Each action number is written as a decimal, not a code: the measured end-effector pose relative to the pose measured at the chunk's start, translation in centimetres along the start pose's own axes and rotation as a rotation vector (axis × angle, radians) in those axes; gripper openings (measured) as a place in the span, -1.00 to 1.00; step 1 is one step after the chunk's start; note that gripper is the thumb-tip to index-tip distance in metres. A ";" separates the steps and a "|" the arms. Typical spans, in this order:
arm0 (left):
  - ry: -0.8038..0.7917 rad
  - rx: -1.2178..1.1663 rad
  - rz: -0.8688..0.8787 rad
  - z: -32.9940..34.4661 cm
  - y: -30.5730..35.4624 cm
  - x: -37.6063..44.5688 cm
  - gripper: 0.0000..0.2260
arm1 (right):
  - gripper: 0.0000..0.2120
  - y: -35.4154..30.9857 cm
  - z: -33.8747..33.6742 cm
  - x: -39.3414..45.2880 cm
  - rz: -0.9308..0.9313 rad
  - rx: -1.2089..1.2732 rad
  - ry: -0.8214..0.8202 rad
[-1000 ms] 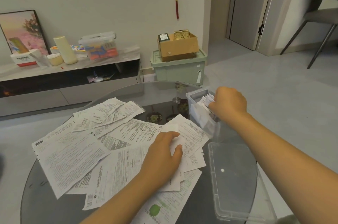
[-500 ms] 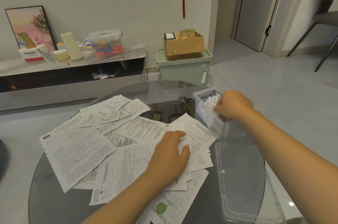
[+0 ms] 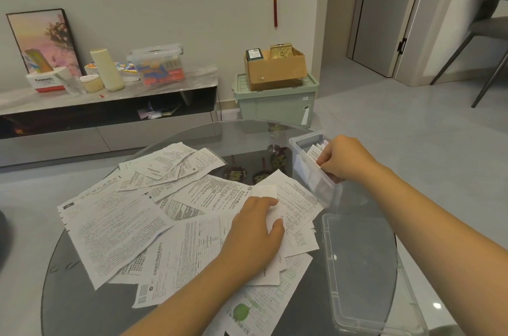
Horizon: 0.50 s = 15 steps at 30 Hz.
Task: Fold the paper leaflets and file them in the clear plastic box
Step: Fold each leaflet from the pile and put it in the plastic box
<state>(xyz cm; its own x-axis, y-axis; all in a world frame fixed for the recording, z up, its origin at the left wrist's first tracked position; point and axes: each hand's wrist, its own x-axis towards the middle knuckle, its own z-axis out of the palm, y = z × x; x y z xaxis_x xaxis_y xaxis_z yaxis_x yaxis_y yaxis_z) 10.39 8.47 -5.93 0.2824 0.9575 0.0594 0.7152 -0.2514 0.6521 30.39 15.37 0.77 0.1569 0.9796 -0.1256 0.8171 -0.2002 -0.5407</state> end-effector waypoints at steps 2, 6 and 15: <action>-0.003 0.005 0.002 0.0 0.0 0.0 -0.66 | -0.69 -0.1 -0.3 -0.2 0.007 -0.005 -0.028; -0.003 0.013 0.010 -0.1 0.0 0.0 -0.66 | -0.67 0.0 -0.4 -0.1 0.009 -0.007 -0.042; -0.016 0.141 0.053 -1.5 0.6 -0.9 -0.58 | -0.80 0.2 -1.0 -1.5 -0.208 0.080 0.199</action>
<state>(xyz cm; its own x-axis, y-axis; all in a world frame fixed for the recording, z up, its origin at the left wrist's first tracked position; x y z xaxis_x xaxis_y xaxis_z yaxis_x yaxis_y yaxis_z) 9.55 7.66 -4.47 0.3316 0.9401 0.0787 0.7815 -0.3204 0.5354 30.84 13.88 1.70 0.1024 0.9824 0.1563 0.7979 0.0127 -0.6027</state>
